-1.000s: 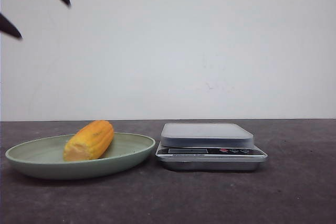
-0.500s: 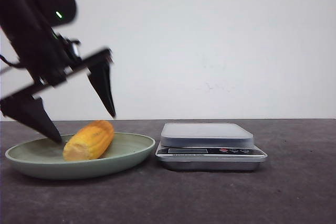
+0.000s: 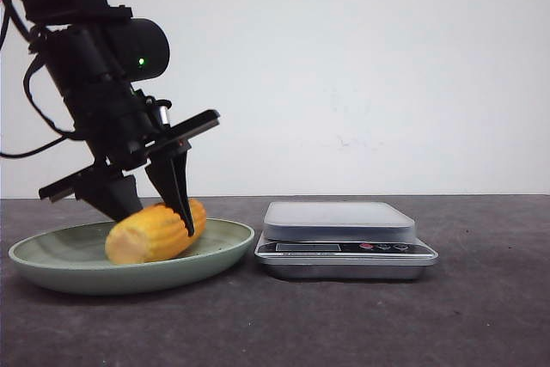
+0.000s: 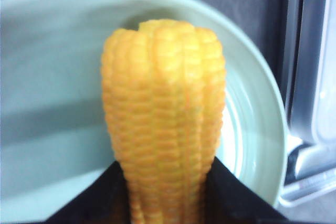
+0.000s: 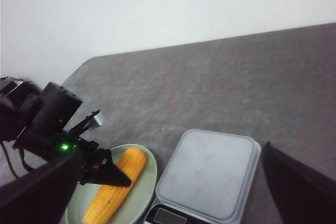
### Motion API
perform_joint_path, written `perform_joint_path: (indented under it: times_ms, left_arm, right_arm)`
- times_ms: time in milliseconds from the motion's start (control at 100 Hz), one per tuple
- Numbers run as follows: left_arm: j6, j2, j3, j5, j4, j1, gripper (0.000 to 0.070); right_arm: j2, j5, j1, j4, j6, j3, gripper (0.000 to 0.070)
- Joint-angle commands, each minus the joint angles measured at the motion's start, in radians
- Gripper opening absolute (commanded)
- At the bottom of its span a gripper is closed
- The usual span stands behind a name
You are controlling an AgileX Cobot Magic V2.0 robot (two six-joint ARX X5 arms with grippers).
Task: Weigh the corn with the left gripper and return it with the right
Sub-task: 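Lower the left gripper over the corn cob on the green plate and close, then lift the corn cob with the left gripper and carry it over the scale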
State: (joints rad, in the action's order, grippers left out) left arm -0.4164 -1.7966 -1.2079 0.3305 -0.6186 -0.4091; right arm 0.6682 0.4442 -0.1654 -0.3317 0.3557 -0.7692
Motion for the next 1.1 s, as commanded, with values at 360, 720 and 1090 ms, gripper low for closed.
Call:
perform_joint_path:
  times_ms: [360, 720, 1090]
  left_arm:
    - [0.050, 0.140, -0.334, 0.037, -0.130, -0.051, 0.0003]
    - [-0.039, 0.165, -0.474, 0.034, -0.071, -0.134, 0.0004]
    - [-0.155, 0.028, -0.475, -0.016, 0.049, -0.161, 0.0006]
  right_arm:
    - [0.003, -0.035, -0.003, 0.010, -0.058, -0.014, 0.0700]
    - [0.003, -0.035, -0.003, 0.010, -0.050, -0.014, 0.0700]
    - [0.003, -0.034, -0.003, 0.010, -0.030, -0.014, 0.0700]
